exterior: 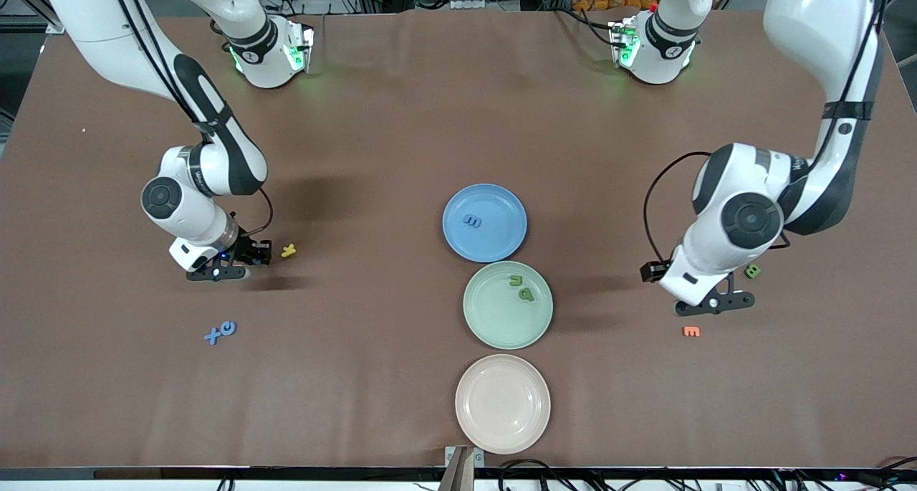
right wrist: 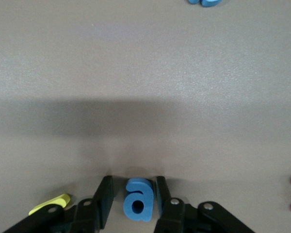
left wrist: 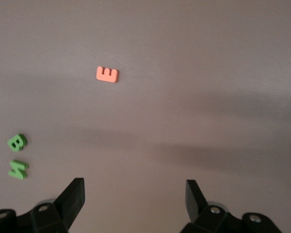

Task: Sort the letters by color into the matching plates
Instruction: 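Lift the blue a with the right gripper while the left gripper reaches green B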

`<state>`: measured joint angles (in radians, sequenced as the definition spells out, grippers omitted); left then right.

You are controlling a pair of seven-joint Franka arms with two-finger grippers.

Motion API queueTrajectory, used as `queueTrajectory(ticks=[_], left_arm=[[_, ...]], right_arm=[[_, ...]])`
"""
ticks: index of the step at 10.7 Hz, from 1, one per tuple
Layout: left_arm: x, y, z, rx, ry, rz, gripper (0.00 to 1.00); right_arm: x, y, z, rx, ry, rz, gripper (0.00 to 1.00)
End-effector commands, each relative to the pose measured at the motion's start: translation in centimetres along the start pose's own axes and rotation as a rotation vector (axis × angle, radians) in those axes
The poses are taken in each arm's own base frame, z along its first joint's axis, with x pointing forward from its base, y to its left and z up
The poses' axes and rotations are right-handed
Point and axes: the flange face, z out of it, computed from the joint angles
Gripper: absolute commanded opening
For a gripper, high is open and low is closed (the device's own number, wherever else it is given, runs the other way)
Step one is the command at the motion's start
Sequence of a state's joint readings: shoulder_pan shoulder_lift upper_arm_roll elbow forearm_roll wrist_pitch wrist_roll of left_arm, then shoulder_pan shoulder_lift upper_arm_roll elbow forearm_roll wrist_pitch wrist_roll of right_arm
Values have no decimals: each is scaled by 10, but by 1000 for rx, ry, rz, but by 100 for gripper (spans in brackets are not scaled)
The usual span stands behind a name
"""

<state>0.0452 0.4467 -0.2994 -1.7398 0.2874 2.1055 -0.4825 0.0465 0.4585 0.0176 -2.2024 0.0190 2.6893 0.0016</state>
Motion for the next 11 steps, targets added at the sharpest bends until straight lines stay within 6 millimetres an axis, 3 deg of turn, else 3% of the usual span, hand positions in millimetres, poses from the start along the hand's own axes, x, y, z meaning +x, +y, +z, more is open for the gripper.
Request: queueTrajectory(ticks=[1,7,10,11], left_arm=[[-35,-64,22,-13,67,100,92],[-50,-166,113,45,168,485,92],[-51,-195,154,19,191,510,88],[-50,-195,160,11,191,515,87]], right_arm=[[1,-6,16,2,-4,11,48],[-5,-3,16,-4,-12,3,48],[-7,-1,15,-5,-15,-2,48],[-8,-1,15,-5,-16,-5,48]])
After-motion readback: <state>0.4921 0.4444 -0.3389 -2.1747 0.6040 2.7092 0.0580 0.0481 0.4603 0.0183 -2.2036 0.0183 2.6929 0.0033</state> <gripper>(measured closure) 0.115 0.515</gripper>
